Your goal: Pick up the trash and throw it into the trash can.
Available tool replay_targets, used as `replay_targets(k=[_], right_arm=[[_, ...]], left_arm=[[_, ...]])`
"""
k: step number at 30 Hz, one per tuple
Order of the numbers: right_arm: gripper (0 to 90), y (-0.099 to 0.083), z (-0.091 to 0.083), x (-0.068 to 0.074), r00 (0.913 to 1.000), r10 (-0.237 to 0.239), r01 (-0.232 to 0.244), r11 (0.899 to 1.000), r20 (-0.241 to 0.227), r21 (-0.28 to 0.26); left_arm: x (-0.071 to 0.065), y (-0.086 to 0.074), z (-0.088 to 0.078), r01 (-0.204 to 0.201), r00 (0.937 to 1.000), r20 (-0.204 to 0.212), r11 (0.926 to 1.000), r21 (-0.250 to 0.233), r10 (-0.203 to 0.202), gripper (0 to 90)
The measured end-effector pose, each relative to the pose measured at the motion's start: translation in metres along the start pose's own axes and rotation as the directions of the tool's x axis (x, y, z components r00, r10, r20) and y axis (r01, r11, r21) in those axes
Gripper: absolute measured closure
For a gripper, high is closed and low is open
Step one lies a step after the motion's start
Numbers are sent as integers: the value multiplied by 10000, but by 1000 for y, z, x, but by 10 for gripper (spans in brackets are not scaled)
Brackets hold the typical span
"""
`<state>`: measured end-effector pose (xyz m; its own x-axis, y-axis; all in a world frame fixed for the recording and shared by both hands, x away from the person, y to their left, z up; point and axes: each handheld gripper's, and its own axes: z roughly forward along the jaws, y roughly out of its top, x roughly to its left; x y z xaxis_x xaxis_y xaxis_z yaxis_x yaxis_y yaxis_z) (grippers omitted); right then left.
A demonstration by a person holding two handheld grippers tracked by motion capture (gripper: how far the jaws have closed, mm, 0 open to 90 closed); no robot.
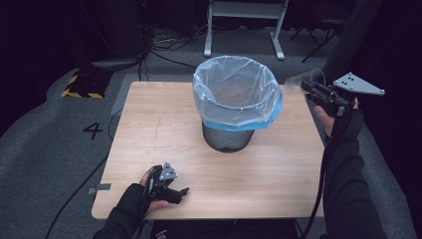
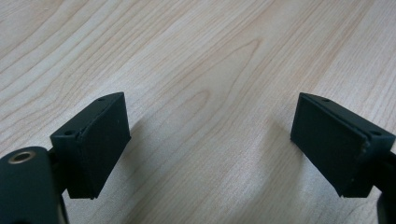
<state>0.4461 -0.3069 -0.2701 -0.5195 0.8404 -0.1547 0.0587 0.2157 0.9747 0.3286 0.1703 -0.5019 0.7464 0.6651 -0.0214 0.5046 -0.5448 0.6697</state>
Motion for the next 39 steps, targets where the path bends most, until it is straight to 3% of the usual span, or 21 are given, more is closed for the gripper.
replay_targets(k=[6, 16, 17, 23, 26, 29, 32, 39], right_arm=[[861, 3, -4, -3, 9987, 502, -507, 9976, -110, -470], [860, 18, 1, 17, 9948, 667, -771, 9872, -774, -1396], [860, 19, 7, 24, 9906, 873, -1039, 9810, -1057, -1639], [860, 20, 15, 37, 9854, 868, -1111, 9796, -1462, -1673], [859, 21, 22, 49, 9819, 649, -964, 9799, -1777, -1746], [858, 21, 26, 56, 9809, 468, -783, 9835, -1888, -1632], [853, 21, 36, 68, 9734, 364, -699, 9874, -2264, -1417], [844, 18, 51, 80, 9634, 270, -505, 9954, -2667, -817]], left_arm=[[0, 0, 0, 4, 10000, 11, 10000, -14, -4, 119], [0, 0, 0, 16, 10000, 7, 10000, -2, -16, 120], [0, 0, 0, 5, 10000, 10, 10000, -12, -5, 119], [0, 0, 0, 11, 10000, -3, 10000, 8, -11, 120], [0, 0, 0, -2, 10000, -3, 10000, 3, 2, 120], [0, 0, 0, 4, 10000, 5, 10000, -9, -4, 119], [0, 0, 0, -1, 10000, -2, 10000, -3, 1, 120], [0, 0, 0, 3, 10000, -4, 10000, -4, -3, 120]])
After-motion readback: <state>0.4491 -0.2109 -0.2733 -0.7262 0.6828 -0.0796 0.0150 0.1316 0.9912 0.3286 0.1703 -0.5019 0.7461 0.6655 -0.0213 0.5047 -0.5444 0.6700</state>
